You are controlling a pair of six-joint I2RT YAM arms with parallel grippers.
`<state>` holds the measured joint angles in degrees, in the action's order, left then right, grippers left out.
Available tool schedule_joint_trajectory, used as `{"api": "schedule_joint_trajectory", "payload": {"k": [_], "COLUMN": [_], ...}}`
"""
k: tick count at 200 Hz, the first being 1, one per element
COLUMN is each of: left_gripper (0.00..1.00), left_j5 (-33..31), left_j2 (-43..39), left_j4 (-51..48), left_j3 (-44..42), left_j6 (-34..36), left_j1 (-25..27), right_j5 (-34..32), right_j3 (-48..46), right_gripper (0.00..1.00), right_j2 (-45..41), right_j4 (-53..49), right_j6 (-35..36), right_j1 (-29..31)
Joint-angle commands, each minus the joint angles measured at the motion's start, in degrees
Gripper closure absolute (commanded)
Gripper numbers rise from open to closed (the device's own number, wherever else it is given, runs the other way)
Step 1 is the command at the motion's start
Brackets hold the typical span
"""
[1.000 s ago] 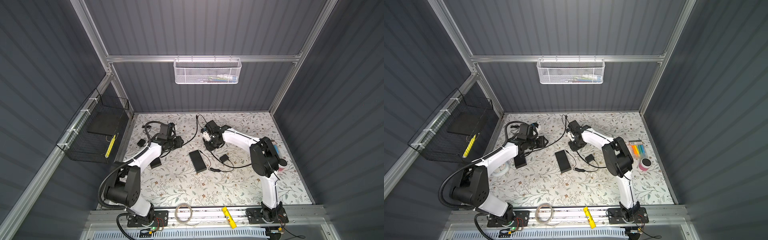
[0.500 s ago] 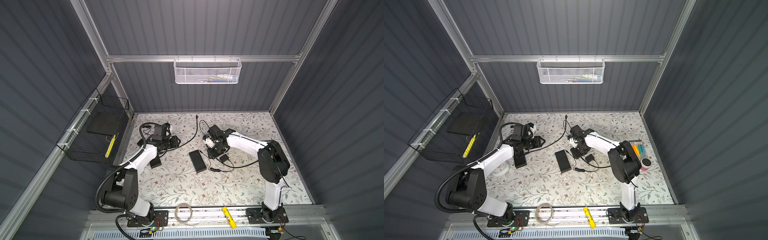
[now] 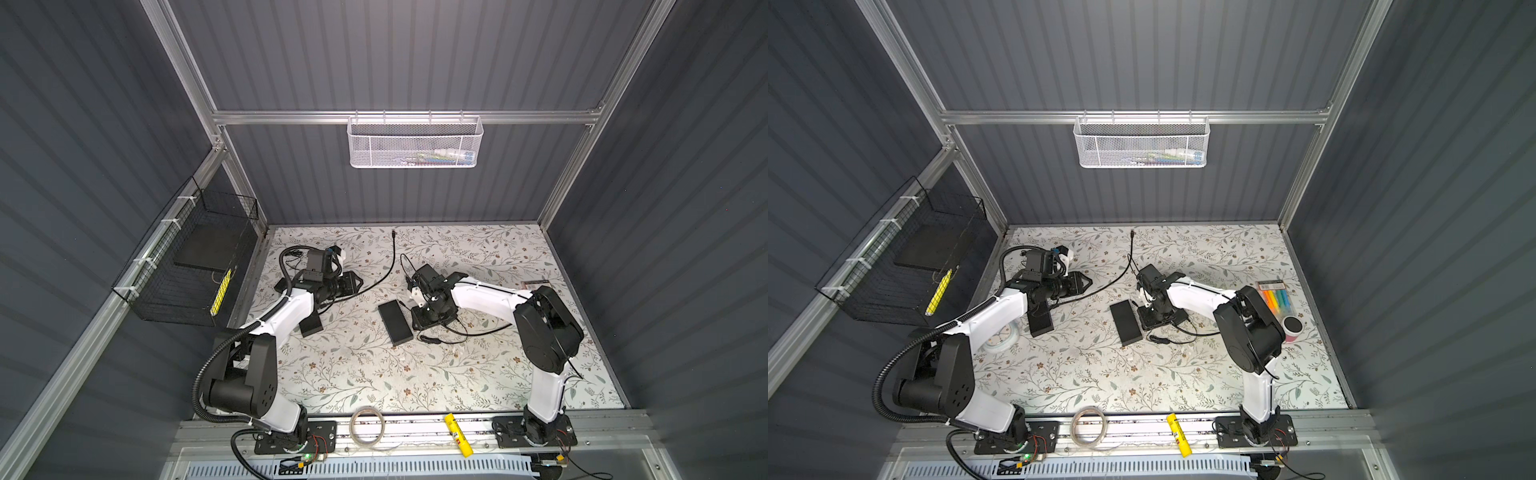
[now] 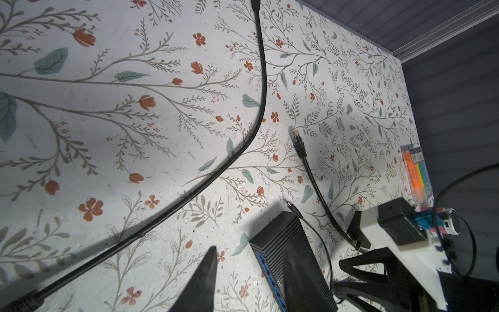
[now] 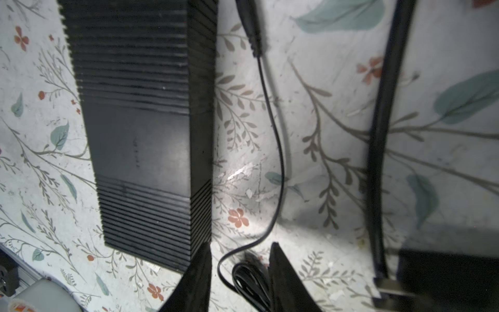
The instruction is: Insert the plug into the switch port
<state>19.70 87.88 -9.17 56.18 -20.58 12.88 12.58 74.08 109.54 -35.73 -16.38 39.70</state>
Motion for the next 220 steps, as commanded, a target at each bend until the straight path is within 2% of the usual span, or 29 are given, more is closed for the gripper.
{"api": "schedule_joint_trajectory", "payload": {"k": [1, 42, 101, 145, 169, 220], "left_gripper": [0.59, 0.6, 0.6, 0.6, 0.6, 0.6], "left_j5": [2.27, 3.19, 4.84, 5.48, 5.44, 5.31], "left_j2": [0.41, 0.89, 2.12, 2.05, 1.59, 0.54], "left_j4": [0.67, 1.08, 1.7, 1.74, 1.63, 1.67], "left_j3": [-0.94, -1.02, -0.89, -0.76, -0.95, -0.92], "left_j6": [-0.66, -0.64, -0.59, -0.34, -0.43, -0.73], "left_j1": [-0.65, -0.9, -1.37, -1.61, -1.8, -1.81], "right_j5": [-1.14, -6.52, -7.74, -9.01, -8.94, -10.76], "right_j3": [-1.08, -1.62, -3.81, -5.56, -5.19, -4.24], "right_gripper": [0.64, 0.68, 0.74, 0.91, 1.0, 1.0], "right_j2": [1.03, 1.44, 2.92, 3.43, 2.03, -6.49], "right_j4": [0.39, -0.19, 0.08, 0.79, 0.31, -2.57], "right_j6": [-4.51, -8.16, -12.29, -13.48, -12.65, -8.06], "right_j1": [0.68, 2.82, 5.19, 5.3, 4.33, -1.25]}}
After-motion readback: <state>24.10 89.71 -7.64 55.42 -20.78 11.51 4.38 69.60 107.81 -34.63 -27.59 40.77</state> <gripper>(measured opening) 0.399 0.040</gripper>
